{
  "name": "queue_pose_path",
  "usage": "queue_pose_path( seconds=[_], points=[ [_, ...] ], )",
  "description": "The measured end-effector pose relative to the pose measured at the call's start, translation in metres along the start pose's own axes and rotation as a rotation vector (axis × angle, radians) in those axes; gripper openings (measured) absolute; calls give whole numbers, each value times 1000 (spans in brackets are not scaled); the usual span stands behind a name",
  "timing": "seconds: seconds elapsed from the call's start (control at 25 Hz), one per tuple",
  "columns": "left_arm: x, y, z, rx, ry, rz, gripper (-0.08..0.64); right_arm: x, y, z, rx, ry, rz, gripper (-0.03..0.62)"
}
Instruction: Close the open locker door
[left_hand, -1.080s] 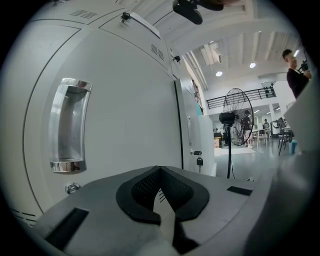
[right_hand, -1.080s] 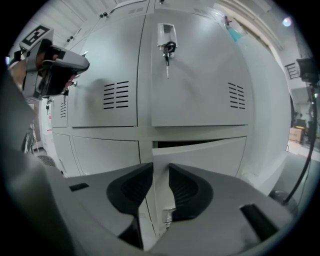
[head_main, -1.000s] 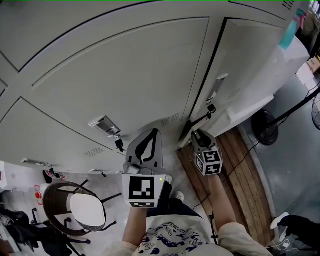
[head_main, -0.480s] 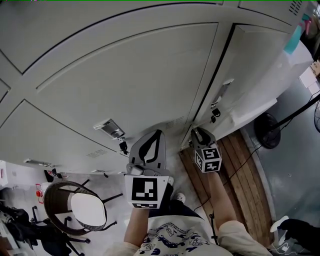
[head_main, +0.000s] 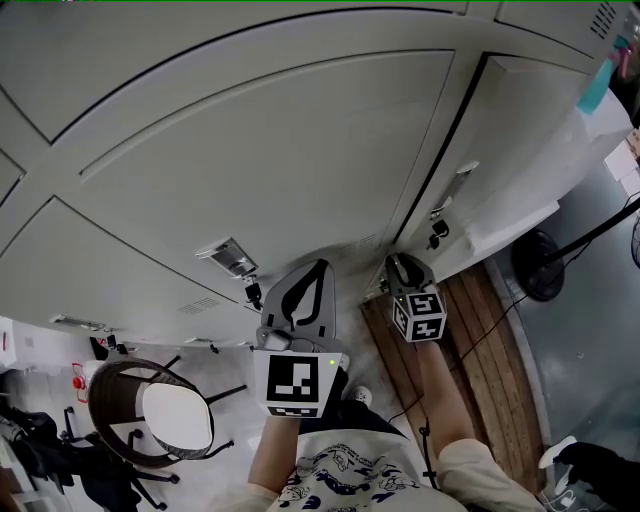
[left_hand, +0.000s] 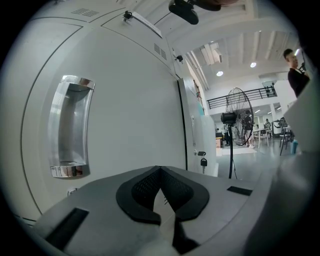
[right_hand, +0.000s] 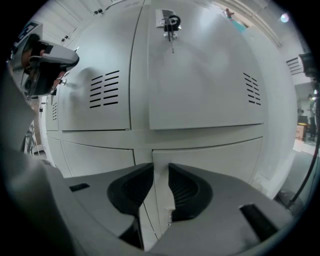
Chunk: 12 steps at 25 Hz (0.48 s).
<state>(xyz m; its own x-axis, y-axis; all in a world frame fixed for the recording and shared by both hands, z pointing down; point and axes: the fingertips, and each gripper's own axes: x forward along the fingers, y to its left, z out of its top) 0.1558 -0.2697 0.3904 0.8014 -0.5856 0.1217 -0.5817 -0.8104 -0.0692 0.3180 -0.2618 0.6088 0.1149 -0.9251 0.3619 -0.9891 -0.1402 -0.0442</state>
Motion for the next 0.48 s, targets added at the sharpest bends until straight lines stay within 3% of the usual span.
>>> queue_pose_path(
  seconds=[0.48],
  points=[
    [0,4,0,0,-1,9,2,6,1,-5,7,18,9,78]
  ],
)
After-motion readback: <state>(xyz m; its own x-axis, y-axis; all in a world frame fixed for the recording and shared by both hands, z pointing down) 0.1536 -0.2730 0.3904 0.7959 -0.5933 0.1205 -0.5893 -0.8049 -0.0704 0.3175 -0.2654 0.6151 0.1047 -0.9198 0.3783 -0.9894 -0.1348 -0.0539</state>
